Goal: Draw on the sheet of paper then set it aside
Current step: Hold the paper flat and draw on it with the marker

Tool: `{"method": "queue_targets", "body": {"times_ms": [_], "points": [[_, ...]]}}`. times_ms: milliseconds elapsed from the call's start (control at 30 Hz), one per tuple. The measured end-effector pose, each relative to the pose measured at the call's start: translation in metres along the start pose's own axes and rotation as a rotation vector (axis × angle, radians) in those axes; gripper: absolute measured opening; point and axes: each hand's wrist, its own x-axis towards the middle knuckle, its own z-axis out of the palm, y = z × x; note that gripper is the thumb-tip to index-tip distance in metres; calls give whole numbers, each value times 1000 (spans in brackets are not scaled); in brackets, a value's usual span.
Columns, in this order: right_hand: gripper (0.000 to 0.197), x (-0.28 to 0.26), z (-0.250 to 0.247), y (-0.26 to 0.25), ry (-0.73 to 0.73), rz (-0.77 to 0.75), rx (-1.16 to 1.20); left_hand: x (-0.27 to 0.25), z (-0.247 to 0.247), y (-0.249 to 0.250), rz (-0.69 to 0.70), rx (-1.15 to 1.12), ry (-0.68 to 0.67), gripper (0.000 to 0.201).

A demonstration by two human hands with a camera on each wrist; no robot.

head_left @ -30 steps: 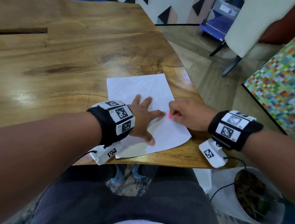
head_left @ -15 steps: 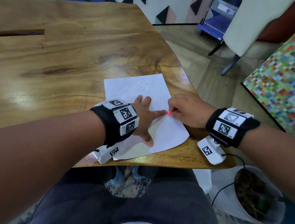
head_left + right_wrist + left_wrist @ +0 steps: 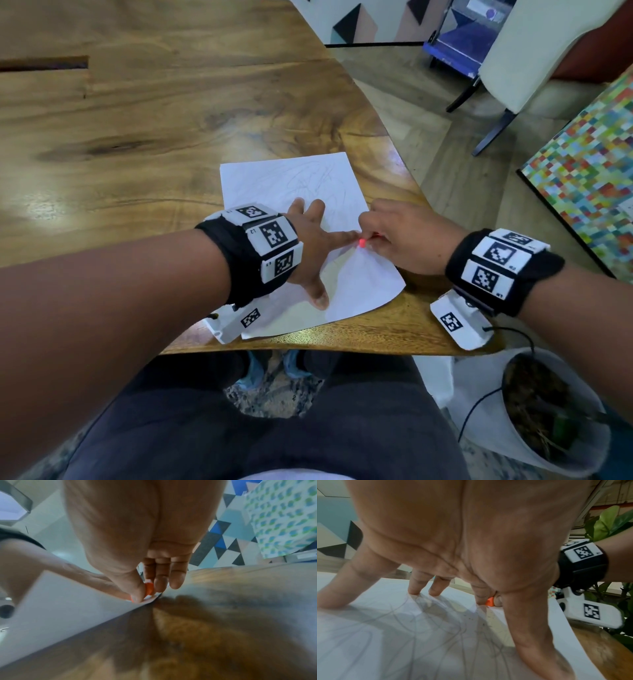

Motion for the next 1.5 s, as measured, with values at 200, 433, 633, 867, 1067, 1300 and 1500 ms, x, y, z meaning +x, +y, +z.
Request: {"method": "queue_targets", "body": {"times_ms": [200,433,633,867,1067,1300,1500], "points": [[17,-32,5,-10,-187,-202,-65,1,1,5,-29,-11,3,125],[4,-10,2,1,-1,15,28,2,11,14,-54,-58,57,113],[10,-38,3,-13,-204,-186,-12,3,14,16,-60,-65,72,116],[4,-12,1,-1,5,3,61,4,10,16,-48,-55,46,112],[10,-38,1,-15,-248,-173,7,4,9,18,-62,-29,33,117],[6,-5,0,-8,-19,55,25,1,9,17,-61,0,42,115],[15,1,5,-4,4,146,6,-16,9,-17,7,-66,7,119]]}}
